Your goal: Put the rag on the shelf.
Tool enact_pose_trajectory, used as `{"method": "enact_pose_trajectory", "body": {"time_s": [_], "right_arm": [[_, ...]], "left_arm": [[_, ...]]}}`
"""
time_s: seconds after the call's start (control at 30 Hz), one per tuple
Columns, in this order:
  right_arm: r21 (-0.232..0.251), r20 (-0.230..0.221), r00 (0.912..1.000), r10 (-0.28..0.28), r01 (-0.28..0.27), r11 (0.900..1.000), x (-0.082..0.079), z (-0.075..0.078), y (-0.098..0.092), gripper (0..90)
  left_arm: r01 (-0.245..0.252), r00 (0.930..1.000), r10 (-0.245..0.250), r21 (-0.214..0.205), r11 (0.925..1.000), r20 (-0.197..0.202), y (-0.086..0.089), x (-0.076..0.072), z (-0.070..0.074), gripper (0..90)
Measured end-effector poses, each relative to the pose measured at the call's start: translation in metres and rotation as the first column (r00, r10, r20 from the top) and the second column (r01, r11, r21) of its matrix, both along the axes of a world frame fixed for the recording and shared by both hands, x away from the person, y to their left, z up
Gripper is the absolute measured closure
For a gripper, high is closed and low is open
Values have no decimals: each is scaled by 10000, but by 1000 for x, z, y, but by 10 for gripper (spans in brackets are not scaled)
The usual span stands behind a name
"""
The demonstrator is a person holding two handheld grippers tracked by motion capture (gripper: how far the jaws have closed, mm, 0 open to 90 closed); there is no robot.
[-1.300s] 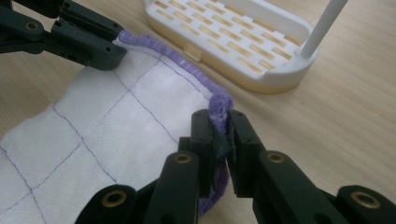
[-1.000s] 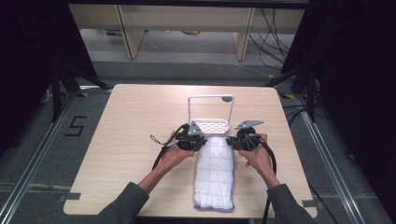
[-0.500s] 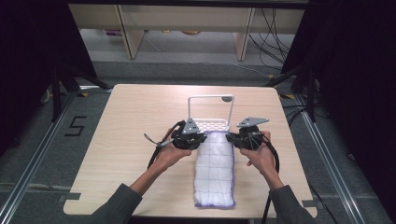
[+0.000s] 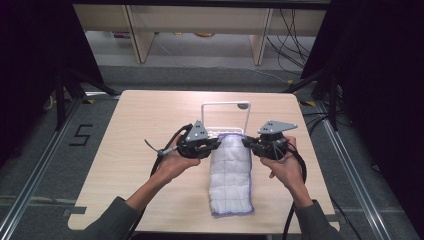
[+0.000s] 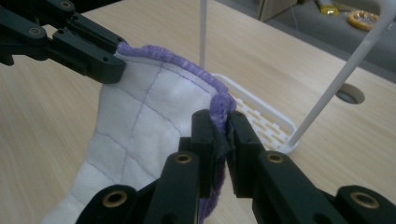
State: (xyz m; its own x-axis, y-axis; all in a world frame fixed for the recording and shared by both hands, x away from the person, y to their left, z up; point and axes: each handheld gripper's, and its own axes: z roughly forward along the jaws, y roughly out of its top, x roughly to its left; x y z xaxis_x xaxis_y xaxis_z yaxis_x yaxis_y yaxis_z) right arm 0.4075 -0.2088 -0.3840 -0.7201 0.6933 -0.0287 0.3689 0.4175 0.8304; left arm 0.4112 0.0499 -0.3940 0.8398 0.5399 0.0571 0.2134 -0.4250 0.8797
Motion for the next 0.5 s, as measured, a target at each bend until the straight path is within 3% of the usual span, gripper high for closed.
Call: {"method": "enact_pose_trajectory", "body": {"time_s": [0.03, 0.07, 0.13, 0.2, 0.27, 0.3, 0.33, 0.37, 0.5], "right_arm": [[127, -55, 10000, -82, 83, 9999, -4, 5, 1, 830], [69, 247, 9997, 39, -41, 10000, -4, 7, 0, 830], [87, 158, 9999, 41, -42, 10000, -7, 11, 0, 829], [121, 507, 9987, 106, -112, 9999, -10, 22, 1, 830], [241, 495, 9987, 78, -90, 9997, -12, 25, 2, 830], [250, 538, 9985, 83, -97, 9996, -12, 28, 3, 830], [179, 622, 9980, 106, -117, 9998, -13, 31, 4, 831], [168, 721, 9973, 119, -132, 9998, -13, 37, 4, 831], [295, 870, 9961, 166, -192, 9994, -12, 51, 3, 832]], "left_arm": [[187, 9998, -186, -216, 9996, 52, 1, -3, 7, 822], [218, 9997, -215, -245, 9995, 125, 2, -5, 11, 822], [272, 9994, -267, -258, 9993, 212, 2, -7, 14, 823], [292, 9992, -281, -380, 9989, 273, 4, -10, 24, 824], [306, 9992, -293, -466, 9984, 268, 5, -11, 28, 824], [380, 9993, -376, -583, 9976, 79, 6, -12, 33, 824], [398, 9992, -396, -593, 9974, 43, 7, -12, 37, 824], [365, 9990, -358, -277, 9989, 249, 8, -13, 46, 824], [404, 9985, -396, -208, 9990, 372, 9, -13, 65, 824]]}}
